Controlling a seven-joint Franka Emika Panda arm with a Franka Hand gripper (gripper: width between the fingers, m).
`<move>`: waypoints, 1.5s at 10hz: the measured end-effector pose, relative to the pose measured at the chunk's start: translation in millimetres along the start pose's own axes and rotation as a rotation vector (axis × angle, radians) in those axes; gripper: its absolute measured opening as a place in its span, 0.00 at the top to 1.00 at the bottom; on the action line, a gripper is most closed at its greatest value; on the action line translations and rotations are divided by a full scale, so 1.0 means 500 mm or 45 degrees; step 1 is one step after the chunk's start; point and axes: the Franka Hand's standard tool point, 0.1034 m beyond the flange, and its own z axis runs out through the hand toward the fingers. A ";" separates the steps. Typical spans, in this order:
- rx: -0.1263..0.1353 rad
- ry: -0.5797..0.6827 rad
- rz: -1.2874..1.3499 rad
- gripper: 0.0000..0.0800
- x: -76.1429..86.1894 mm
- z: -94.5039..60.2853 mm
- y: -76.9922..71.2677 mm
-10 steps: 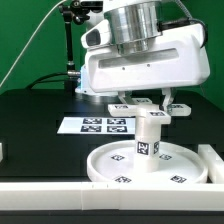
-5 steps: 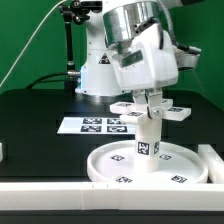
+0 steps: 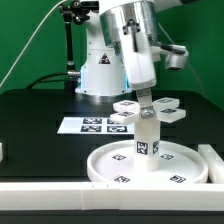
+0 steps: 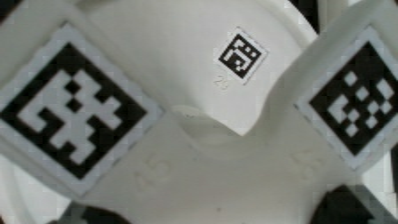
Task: Assemble round table
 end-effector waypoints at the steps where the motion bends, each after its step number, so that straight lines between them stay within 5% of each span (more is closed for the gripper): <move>1: 0.020 -0.003 0.131 0.43 0.001 -0.001 -0.003; 6: 0.045 -0.002 0.413 0.43 0.003 -0.005 -0.008; 7: 0.043 -0.002 0.374 0.26 0.002 -0.005 -0.007; 12: 0.083 -0.061 0.301 0.19 -0.028 -0.077 -0.010; 15: 0.086 -0.059 0.223 0.19 -0.031 -0.078 -0.011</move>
Offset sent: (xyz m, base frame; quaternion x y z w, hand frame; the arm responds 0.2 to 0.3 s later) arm -0.0048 0.0072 -0.0103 -0.0587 0.0107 0.2300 0.9713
